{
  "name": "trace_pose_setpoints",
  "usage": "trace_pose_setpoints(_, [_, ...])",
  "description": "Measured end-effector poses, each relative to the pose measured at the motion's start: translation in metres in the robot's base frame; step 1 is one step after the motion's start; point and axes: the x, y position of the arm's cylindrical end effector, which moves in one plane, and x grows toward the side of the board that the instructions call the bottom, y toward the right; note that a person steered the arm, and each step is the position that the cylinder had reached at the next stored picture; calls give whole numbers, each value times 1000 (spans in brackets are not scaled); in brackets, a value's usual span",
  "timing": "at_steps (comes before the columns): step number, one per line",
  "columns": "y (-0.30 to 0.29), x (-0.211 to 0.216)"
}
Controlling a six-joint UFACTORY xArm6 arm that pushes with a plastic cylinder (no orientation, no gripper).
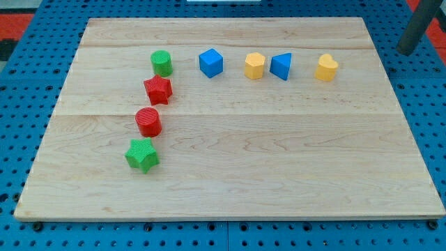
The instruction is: Move the red star to the center
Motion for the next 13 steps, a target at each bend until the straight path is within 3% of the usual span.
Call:
trace_pose_setpoints(1, [0, 2])
trace_pose_setpoints(3, [-16, 122])
trace_pose_setpoints(6, [-306, 222])
trace_pose_setpoints(7, [-371, 282])
trace_pose_setpoints(8, [-530, 284])
trace_pose_setpoints(9, [-627, 246])
trace_pose_setpoints(11, [-604, 108])
trace_pose_setpoints(12, [-513, 106])
trace_pose_setpoints(13, [-462, 106])
